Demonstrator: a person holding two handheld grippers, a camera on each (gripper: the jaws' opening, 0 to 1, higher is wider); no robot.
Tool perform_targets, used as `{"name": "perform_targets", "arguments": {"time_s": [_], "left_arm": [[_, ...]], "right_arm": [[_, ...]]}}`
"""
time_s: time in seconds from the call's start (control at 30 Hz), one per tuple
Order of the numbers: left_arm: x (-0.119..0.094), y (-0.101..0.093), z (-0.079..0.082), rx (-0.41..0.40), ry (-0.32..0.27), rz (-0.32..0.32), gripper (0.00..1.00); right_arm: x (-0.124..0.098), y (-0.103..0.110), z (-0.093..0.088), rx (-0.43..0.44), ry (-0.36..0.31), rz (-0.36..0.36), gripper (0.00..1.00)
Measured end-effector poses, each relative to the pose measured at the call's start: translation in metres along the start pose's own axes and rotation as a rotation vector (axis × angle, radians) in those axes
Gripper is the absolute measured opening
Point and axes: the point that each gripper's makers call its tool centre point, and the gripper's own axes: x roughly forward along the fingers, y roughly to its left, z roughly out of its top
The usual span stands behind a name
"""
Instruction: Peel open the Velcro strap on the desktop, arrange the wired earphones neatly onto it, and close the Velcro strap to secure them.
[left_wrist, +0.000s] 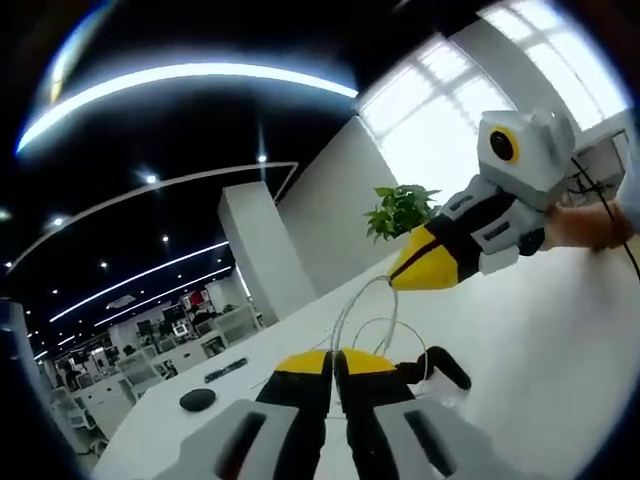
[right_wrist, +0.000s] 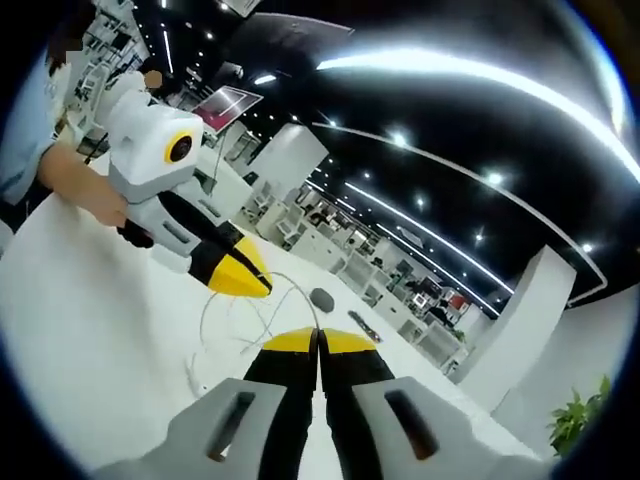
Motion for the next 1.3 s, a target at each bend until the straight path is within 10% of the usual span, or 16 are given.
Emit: {"name": "perform_targets", "arguments": {"time_s": [1.3], "left_arm": [[-0.020, -0.012, 0.057, 0.046, -0.190, -0.064, 0.06]], "right_arm": [[0.014, 0.007, 0.001, 0.359, -0.025, 0.033, 0.09]]}}
